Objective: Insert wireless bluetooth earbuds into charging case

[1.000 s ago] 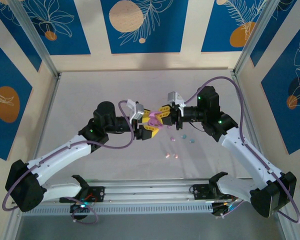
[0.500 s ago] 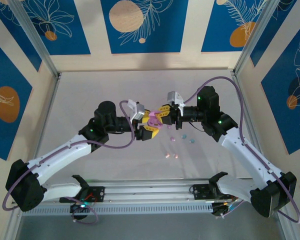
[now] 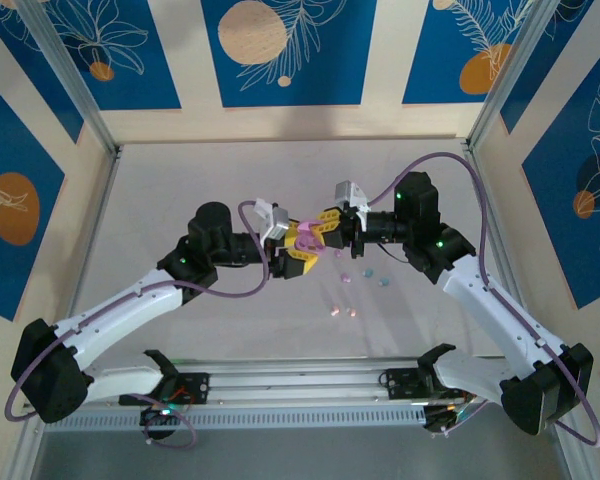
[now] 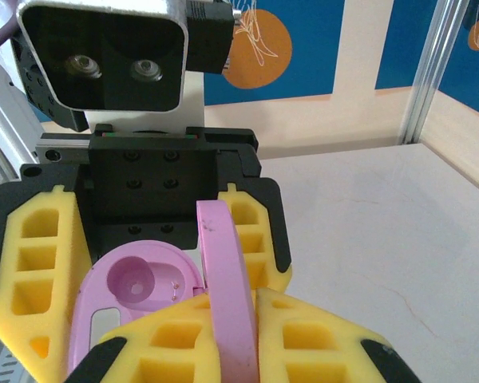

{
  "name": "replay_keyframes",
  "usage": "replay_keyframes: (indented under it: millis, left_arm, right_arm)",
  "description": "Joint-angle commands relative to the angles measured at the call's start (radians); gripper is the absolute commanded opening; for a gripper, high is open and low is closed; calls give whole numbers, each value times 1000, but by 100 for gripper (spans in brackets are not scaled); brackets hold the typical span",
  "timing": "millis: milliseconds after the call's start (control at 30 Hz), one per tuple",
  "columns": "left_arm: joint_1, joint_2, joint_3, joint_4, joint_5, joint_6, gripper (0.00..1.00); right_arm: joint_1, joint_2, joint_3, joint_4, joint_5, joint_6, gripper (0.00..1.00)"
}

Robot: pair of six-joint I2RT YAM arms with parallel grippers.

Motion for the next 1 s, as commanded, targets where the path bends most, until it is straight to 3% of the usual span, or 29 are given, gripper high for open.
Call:
replay_keyframes:
  millis: [0,100,267,433,733,867,967]
  left_arm:
    - [-5,-9,10,53,-3,-11,56]
    - [-5,-2,17,40,8,-11,50]
    - [-5,-4,18,14,10,10,59]
    - [-7,-3,23,6,14,19,60]
    - [-6,-5,21,12,5,16,42]
    - [-7,-12,15,17,-9,19,37]
    - [-6,-20,2,35,-27,16,34]
  right_arm:
    - [4,-7,2,2,-4,0,0]
    - [4,-8,2,6,-3,3,0]
    - [-4,-10,1,22,-7,28,0]
    - [-10,-8,1,22,-6,44,1]
    - [-10,-6,1,22,-1,57,2]
    - [-10,-7,5,24,21,75,11]
    - [-11,-16,9,22,46,107,28]
